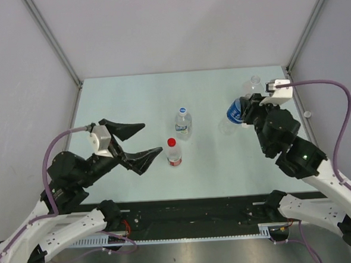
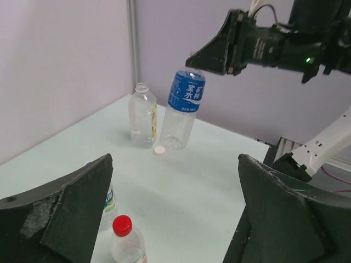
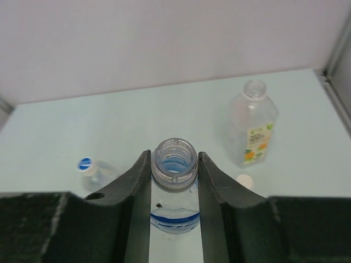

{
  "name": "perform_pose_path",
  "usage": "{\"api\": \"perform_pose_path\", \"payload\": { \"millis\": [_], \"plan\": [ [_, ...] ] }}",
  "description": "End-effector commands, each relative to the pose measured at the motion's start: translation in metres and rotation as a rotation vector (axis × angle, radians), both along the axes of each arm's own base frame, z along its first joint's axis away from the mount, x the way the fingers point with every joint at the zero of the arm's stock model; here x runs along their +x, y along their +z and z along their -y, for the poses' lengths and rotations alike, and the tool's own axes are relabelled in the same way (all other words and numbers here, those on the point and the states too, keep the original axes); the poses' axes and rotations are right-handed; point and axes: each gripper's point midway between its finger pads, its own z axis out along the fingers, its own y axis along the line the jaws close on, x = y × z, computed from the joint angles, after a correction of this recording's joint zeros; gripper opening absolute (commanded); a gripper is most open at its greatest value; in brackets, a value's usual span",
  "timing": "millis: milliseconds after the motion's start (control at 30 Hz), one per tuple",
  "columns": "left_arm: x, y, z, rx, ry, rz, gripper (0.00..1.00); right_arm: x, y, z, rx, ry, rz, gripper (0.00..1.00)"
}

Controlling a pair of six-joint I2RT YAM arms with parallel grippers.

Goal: Unscrew the bottle caps

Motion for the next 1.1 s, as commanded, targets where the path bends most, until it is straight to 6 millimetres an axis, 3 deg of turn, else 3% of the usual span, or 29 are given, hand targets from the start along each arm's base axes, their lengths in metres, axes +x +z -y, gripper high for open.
{"api": "perform_pose_path", "payload": {
  "millis": [0, 233, 333, 367, 600, 800, 1067],
  "plan": [
    [0.011, -0.027, -0.001, 0.053, 0.055, -0.031, 1.0, 0.028, -0.022, 0.024, -0.045, -0.213, 0.044, 0.0],
    [0.012, -0.042, 0.0, 0.067, 0.054, -0.047, 1.0, 0.079, -0.04, -0.002, -0.06, -0.206, 0.078, 0.0],
    [0.014, -0.048, -0.001, 0.077, 0.062, -0.052, 1.0, 0.103, -0.054, -0.012, -0.099, -0.204, 0.075, 0.0],
    [0.014, -0.049, -0.001, 0.075, 0.065, -0.057, 1.0, 0.112, -0.068, -0.019, -0.127, -0.203, 0.054, 0.0],
    [0.018, -0.07, -0.002, 0.105, 0.089, -0.098, 1.0, 0.154, -0.111, -0.007, -0.166, -0.285, 0.006, 0.0],
    [0.021, -0.076, -0.005, 0.071, 0.11, -0.099, 1.0, 0.181, -0.13, -0.013, -0.156, -0.259, 0.017, 0.0],
    [0.028, -0.086, -0.011, 0.097, 0.164, -0.098, 1.0, 0.201, -0.166, -0.016, -0.171, -0.266, -0.023, 0.0]
  ]
}}
